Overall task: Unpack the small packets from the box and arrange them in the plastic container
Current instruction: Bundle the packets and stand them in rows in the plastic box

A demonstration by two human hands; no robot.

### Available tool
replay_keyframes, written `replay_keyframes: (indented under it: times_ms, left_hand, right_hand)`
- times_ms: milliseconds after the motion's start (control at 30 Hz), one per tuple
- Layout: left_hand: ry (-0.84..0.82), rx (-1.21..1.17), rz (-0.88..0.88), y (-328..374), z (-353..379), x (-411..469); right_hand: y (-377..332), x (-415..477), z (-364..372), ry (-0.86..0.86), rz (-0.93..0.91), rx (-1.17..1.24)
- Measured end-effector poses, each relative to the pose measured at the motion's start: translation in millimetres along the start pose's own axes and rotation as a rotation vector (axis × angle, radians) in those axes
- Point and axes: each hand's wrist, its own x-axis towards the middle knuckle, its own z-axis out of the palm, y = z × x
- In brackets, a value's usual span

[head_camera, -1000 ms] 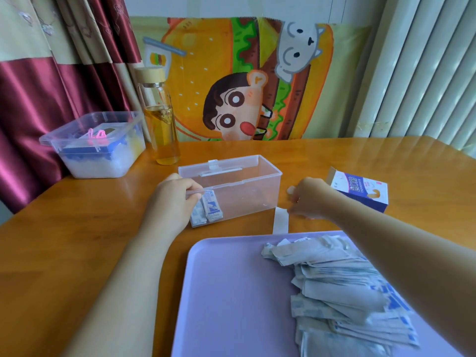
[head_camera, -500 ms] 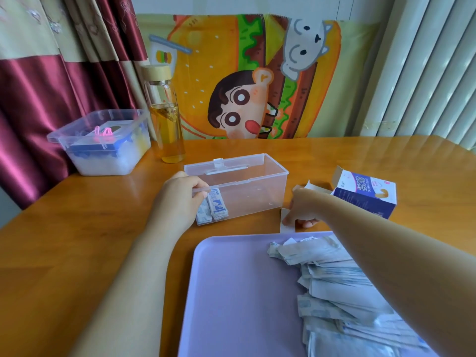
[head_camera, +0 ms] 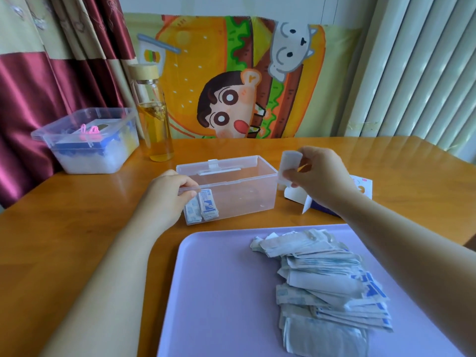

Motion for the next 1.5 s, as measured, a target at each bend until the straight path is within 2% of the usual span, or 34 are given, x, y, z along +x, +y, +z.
replay_keyframes:
  times_ms: [133, 267, 500, 600, 733, 833, 933, 1067, 1167, 1233, 1300, 1367, 1433, 1500]
  left_hand:
    - [-0.052, -0.011, 0.037, 4.5, -2.6, -8.0]
    - [-0.115, -0.007, 0.053, 10.7, -3.6, -15.2]
    - [-0.184, 0.058, -0.012, 24.1, -8.0, -27.3]
    - [-0.201, 0.1, -0.025, 30.4, -13.1, -34.1]
    - [-0.167, 0.202, -0.034, 37.5, -21.3, -50.2]
    - [-0.123, 0.178, -0.005, 50.5, -24.8, -66.7]
    - [-0.102, -0.092, 0.066, 78.5, -23.0, -95.8]
    - [-0.273, -0.809, -0.144, 120.5, -10.5, -148.8]
    - [-0.234, -1.202, -0.286, 139.9, 3.6, -170.2]
    - [-0.156, -1.349, -0.369, 147.5, 4.8, -177.6]
    - [-0.064, -1.472, -0.441, 143.0, 3.6, -179.1]
    - [0.022, -1.58, -0.541, 132.3, -0.2, -176.0]
    - [0.055, -1.616, -0.622, 125.9, -4.9, -175.1]
    - [0.057, -1.628, -0.666, 124.7, -8.4, -175.4]
  right_hand:
    - [-3.7, -19.2, -16.4, 0.007, -0.075, 0.148]
    - [-7.6, -37.9, -23.5, -0.066, -0.119, 0.155]
    - [-15.0, -65.8, -35.1, -0.159, -0.147, 0.362]
    - [-17.9, -74.7, -39.2, -0.148, -0.161, 0.392]
    - [-23.4, -89.6, -48.5, -0.103, -0.114, 0.42]
    - [-25.3, -101.0, -53.7, -0.121, -0.057, 0.432]
    - [-27.4, -116.0, -54.1, -0.196, 0.011, 0.526]
    - [-31.3, -135.7, -44.7, -0.251, 0.04, 0.697]
    - [-35.8, -148.2, -38.8, -0.309, 0.008, 0.724]
    - [-35.2, -152.8, -41.4, -0.346, -0.031, 0.698]
    - [-27.5, -154.2, -45.5, -0.373, -0.109, 0.503]
    - [-13.0, -155.7, -46.3, -0.459, -0.219, 0.096]
    - [2.8, -163.6, -41.6, -0.591, -0.236, -0.224]
    - [11.6, -170.9, -35.6, -0.623, -0.235, -0.417]
